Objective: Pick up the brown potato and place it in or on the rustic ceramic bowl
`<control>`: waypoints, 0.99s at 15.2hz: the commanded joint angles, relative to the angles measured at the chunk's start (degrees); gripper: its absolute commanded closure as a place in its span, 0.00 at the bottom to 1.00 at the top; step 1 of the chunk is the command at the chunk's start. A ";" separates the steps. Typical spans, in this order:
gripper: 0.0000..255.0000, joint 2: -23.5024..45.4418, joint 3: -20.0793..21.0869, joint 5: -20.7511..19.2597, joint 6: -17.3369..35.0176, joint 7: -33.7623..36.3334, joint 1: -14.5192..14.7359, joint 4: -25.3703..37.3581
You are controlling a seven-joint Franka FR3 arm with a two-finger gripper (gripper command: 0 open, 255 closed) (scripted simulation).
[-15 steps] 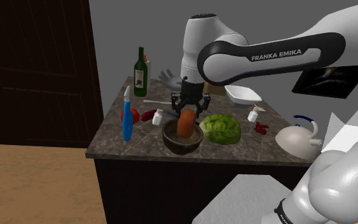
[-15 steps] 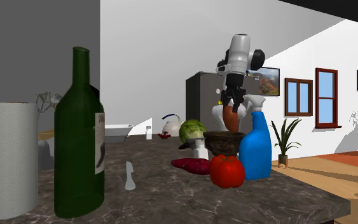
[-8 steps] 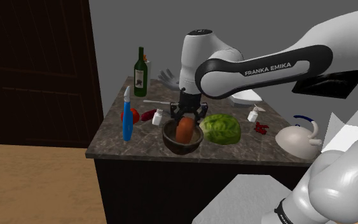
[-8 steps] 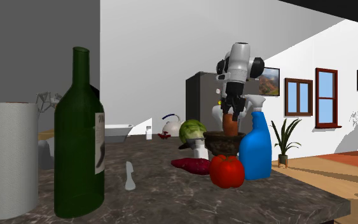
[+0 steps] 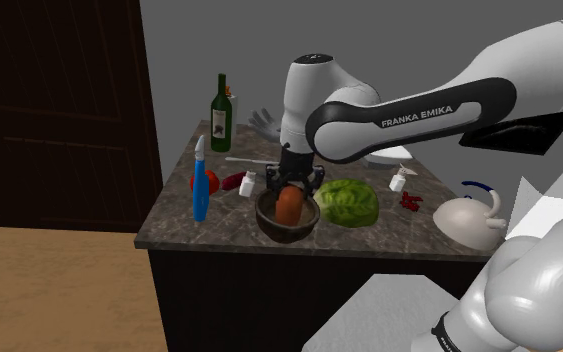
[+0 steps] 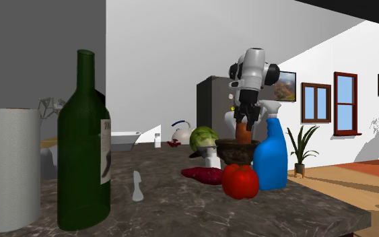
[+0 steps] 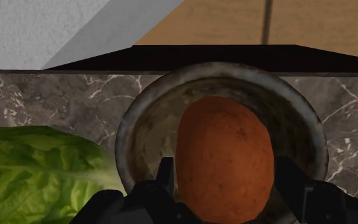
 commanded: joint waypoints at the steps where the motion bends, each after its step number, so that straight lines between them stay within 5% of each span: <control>1: 1.00 0.29 0.00 0.02 -0.25 -0.01 -0.02 -0.41; 2: 1.00 0.29 0.00 0.02 -0.25 -0.01 -0.02 -0.41; 3: 0.00 0.47 0.09 -0.02 -0.34 0.14 0.02 -0.17; 8: 0.00 0.29 0.00 0.02 -0.25 -0.01 -0.02 -0.41; 12: 0.00 -1.68 0.08 1.03 -7.58 -0.69 0.39 5.04; 15: 0.00 -1.69 0.08 1.03 -7.58 -0.69 0.39 5.04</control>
